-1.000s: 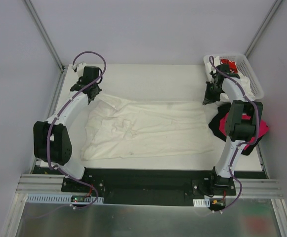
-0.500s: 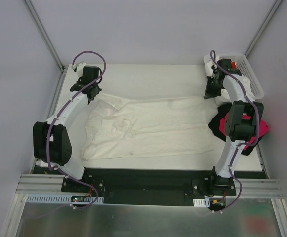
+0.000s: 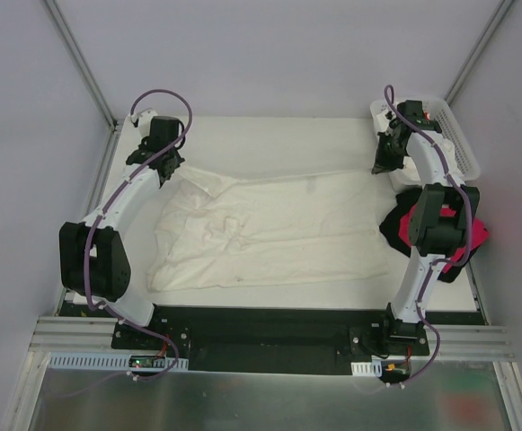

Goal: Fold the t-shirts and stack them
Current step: Fold the other side of the tshirt into a rectangle

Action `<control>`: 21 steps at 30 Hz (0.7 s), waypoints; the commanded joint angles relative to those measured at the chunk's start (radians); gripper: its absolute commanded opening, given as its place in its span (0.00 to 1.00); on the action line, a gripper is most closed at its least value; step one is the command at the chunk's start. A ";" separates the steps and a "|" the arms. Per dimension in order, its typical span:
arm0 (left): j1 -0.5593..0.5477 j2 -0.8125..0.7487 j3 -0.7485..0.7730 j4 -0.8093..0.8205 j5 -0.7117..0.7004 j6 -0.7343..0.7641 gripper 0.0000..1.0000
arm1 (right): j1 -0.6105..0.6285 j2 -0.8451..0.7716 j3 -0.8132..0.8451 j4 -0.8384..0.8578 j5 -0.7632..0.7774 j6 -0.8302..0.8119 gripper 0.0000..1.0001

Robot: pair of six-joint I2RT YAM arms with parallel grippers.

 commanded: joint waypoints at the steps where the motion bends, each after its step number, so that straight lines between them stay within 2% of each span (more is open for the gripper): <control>1: -0.004 -0.023 0.058 0.009 -0.046 0.021 0.00 | 0.001 0.012 0.069 -0.020 0.031 -0.001 0.01; 14: -0.004 0.090 0.125 0.012 -0.046 0.032 0.00 | 0.000 0.049 0.085 0.012 0.044 -0.007 0.01; 21: -0.004 0.136 0.162 0.038 -0.060 0.058 0.00 | 0.000 0.003 -0.020 0.191 0.044 -0.017 0.01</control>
